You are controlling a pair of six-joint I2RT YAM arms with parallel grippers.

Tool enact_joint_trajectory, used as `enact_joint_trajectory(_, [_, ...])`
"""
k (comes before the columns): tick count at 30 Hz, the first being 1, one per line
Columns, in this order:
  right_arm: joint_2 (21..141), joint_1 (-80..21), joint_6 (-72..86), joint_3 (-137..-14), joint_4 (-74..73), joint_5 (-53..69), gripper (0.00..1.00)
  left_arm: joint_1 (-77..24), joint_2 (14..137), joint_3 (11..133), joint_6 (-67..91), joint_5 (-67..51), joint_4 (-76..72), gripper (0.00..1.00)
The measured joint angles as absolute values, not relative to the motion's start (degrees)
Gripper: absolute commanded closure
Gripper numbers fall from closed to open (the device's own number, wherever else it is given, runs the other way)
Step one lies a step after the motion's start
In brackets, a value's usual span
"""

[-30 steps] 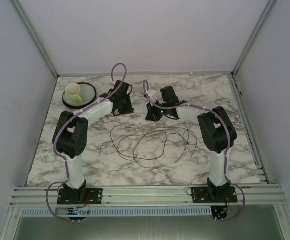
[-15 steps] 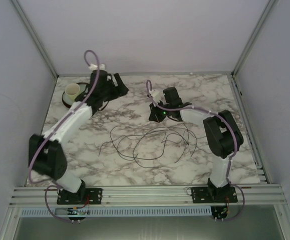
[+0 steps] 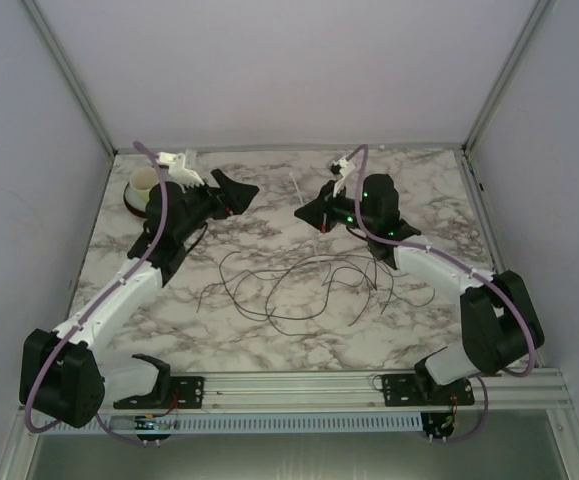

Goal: Zip-tie the wires
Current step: Pick up the ribbon at the center of the board.

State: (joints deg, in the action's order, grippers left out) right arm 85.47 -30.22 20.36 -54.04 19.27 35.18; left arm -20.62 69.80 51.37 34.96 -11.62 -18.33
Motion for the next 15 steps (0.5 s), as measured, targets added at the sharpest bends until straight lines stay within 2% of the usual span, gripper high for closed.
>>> enact_joint_trajectory(7, [82.30, -31.48, 29.47, -51.44, 29.58, 37.52, 1.00, -21.02, 69.73, 46.41, 40.14, -19.46, -32.21, 0.19])
enact_joint_trajectory(15, [81.28, -35.16, 31.00, -52.03, 29.71, 33.87, 1.00, -24.53, 73.03, 45.71, 43.62, -23.16, -46.13, 0.24])
